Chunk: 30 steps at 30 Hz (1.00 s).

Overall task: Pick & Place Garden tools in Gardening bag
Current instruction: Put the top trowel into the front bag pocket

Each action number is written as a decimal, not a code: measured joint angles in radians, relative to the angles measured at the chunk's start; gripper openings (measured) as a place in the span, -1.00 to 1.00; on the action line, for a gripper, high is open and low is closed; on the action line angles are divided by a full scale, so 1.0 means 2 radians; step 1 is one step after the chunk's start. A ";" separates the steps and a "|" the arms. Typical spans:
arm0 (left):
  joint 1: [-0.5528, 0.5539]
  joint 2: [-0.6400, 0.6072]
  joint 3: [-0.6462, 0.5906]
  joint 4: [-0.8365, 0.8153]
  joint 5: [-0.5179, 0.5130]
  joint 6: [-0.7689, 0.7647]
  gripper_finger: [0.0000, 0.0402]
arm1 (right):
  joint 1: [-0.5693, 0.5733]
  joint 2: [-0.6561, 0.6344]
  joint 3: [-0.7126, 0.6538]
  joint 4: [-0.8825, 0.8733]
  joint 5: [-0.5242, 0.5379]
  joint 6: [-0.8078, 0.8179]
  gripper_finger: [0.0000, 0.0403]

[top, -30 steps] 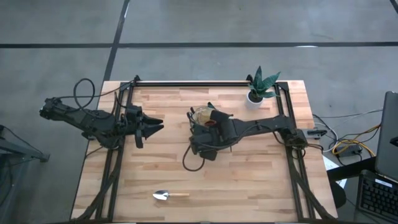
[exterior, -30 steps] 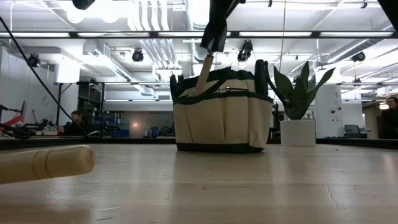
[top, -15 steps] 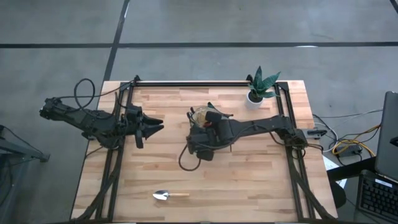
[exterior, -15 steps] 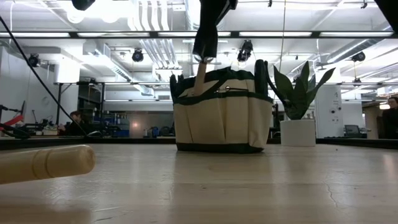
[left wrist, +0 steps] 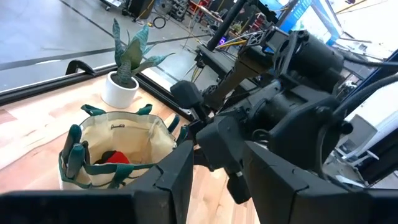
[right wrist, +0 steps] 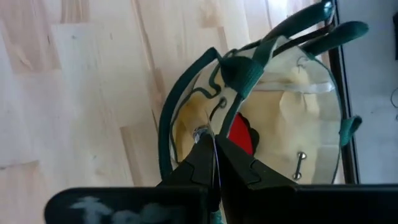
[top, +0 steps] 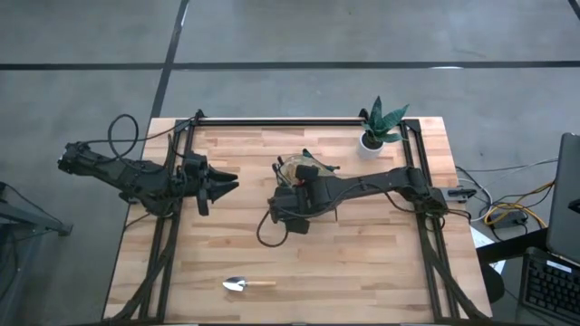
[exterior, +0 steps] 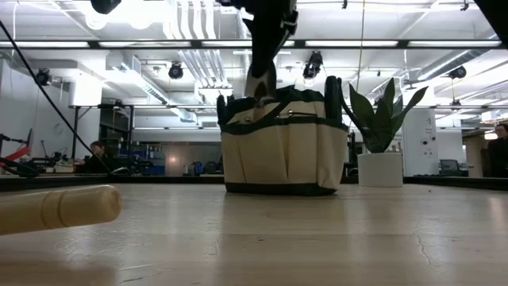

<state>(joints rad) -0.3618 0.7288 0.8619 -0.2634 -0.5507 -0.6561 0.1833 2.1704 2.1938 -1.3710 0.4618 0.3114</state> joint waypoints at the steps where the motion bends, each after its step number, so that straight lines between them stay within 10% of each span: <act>1: 0.000 0.000 0.000 0.000 0.000 0.000 -0.29 | 0.000 0.000 -0.004 0.003 0.000 -0.001 -0.96; 14: -0.001 0.000 0.000 -0.004 0.013 -0.002 -0.29 | -0.003 -0.001 -0.058 0.091 -0.007 -0.051 -0.93; 30: 0.000 0.000 0.000 -0.014 0.047 0.000 -0.29 | -0.013 -0.016 -0.010 0.087 -0.014 -0.037 -0.14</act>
<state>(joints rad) -0.3626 0.7288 0.8619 -0.2914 -0.4560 -0.6552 0.1565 2.1388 2.1747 -1.1967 0.4343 0.2364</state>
